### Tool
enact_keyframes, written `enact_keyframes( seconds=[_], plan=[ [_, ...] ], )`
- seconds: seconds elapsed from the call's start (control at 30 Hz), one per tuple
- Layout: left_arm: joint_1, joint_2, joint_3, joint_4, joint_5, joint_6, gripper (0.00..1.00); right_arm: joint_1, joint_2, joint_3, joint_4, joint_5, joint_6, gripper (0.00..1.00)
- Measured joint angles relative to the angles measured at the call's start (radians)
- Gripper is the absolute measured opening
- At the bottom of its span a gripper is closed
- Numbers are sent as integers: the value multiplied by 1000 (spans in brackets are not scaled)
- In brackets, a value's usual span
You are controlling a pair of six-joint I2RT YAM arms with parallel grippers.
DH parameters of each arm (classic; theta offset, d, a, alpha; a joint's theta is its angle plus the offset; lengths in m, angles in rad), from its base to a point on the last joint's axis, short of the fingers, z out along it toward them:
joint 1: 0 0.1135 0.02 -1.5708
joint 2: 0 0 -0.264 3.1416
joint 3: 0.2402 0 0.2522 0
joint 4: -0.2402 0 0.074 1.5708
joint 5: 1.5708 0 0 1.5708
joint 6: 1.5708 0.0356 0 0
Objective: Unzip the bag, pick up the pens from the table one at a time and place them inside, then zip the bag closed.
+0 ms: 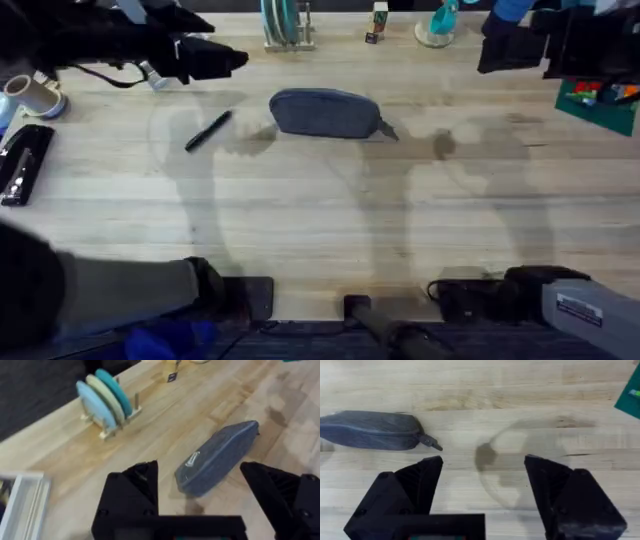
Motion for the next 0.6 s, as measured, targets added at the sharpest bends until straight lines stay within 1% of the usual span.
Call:
enact_keyframes(
  seconds=[0.1, 0.3, 0.47, 0.6],
  plan=[
    [0, 84, 0, 50, 72, 71, 991, 0, 0, 0, 0, 0, 0, 996],
    [0, 252, 0, 151, 196, 181, 989, 0, 0, 0, 0, 0, 0, 997],
    [0, 360, 0, 250, 302, 217, 988, 0, 0, 0, 0, 0, 0, 997],
    [0, 419, 0, 276, 402, 229, 988, 0, 0, 0, 0, 0, 0, 997]
  ],
)
